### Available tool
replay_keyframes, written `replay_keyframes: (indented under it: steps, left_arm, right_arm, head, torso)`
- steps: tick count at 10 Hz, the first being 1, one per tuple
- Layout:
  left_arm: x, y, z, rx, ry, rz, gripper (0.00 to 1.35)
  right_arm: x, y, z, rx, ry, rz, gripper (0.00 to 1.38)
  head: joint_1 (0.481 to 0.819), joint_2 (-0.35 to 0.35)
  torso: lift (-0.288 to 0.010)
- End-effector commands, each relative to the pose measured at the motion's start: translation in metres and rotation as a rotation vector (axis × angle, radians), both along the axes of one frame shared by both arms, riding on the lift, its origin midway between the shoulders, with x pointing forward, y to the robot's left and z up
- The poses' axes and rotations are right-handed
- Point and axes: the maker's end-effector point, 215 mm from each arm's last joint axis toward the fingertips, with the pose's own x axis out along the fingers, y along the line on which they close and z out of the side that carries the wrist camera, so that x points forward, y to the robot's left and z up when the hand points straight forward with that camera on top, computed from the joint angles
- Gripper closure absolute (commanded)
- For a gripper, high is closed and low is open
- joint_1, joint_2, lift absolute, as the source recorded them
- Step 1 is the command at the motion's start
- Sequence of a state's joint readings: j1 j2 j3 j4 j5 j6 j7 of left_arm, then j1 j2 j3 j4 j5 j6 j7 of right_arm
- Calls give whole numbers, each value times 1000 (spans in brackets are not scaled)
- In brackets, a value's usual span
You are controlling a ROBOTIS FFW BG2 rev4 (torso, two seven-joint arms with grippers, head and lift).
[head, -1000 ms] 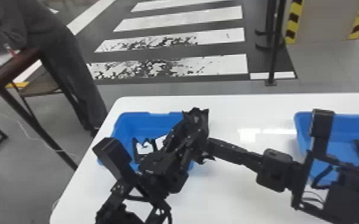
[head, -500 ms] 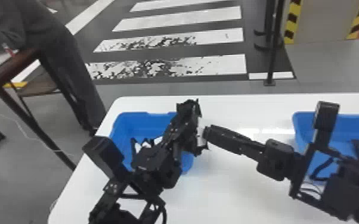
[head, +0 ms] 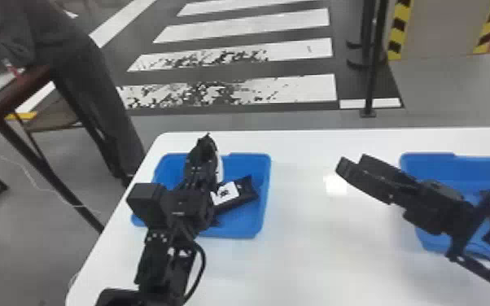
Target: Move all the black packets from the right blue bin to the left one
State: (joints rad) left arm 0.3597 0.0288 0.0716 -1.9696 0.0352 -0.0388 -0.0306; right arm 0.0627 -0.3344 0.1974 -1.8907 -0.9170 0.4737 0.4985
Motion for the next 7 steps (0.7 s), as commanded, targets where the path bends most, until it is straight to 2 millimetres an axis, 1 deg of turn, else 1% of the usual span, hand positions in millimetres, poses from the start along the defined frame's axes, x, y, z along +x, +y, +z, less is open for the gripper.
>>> replay_keyframes:
  steps: [1, 2, 3, 4, 5, 6, 7]
  left_arm:
    - [14, 25, -37, 110, 46, 54, 1211]
    - [10, 34, -56, 136, 74, 95, 1159]
    - [5, 40, -77, 121, 125, 107, 691]
    - [-2, 37, -81, 90, 122, 95, 142]
    - [-8, 32, -62, 61, 47, 77, 24]
    - [-17, 19, -44, -23, -29, 43, 153]
    - [-29, 5, -24, -156, -116, 10, 180]
  right_arm:
    - [9, -20, 2, -31, -24, -44, 64]
    - [15, -36, -2, -62, -32, -79, 64]
    - [21, -54, -6, -104, -47, -119, 64]
    - [28, -72, -7, -147, -65, -156, 65]
    - [38, -95, -6, -207, -94, -208, 65]
    - [51, -126, -2, -282, -124, -282, 65]
    - [59, -158, 2, -381, -141, -363, 70]
  head:
    - [695, 258]
    - [695, 260]
    - [695, 260]
    - [695, 246]
    - [695, 237]
    - [695, 209]
    - [695, 172]
  torso:
    - [-140]
    - [-140]
    - [-140]
    - [-140]
    - [-140]
    - [-140]
    - [-140]
